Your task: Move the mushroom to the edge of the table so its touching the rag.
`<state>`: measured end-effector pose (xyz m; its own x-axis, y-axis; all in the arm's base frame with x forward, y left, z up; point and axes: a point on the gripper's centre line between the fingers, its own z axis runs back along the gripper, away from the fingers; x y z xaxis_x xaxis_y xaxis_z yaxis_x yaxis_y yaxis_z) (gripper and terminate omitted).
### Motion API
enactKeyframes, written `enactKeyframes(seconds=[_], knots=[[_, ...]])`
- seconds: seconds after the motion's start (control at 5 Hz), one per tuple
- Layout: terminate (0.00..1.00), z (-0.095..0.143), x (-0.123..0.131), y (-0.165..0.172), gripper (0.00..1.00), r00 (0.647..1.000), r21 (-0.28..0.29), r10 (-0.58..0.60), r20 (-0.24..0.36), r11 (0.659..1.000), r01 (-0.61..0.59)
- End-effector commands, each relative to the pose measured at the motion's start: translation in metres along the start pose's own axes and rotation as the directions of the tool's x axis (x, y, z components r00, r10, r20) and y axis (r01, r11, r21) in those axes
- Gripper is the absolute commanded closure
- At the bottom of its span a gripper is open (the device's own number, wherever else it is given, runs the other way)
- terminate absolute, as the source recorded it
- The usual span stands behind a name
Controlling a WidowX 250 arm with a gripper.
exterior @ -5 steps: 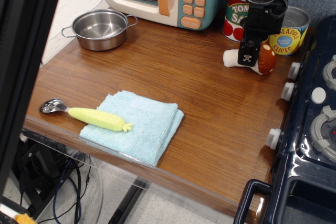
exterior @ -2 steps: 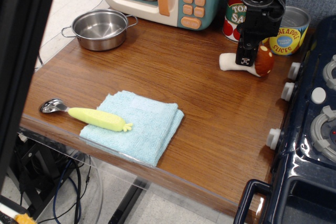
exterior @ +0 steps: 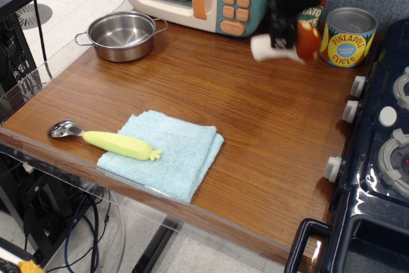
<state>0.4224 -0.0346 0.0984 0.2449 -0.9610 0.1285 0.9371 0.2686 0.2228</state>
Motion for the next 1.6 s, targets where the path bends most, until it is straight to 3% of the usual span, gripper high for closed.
enactKeyframes(seconds=[0.0,0.2,0.4,1.0,1.4], knots=[[0.0,0.056,-0.035,-0.024,1.0,0.999,0.106,-0.049,0.004,0.993,0.048],[0.0,0.062,-0.046,-0.048,1.0,0.995,0.116,-0.098,-0.01,0.988,0.099],[0.0,0.057,-0.049,-0.077,1.0,0.991,0.077,-0.137,-0.014,0.988,0.137],[0.0,0.017,-0.051,-0.158,1.0,0.965,-0.05,-0.253,-0.065,0.967,0.25],[0.0,-0.007,-0.042,-0.178,1.0,0.943,-0.088,-0.323,-0.082,0.945,0.316]])
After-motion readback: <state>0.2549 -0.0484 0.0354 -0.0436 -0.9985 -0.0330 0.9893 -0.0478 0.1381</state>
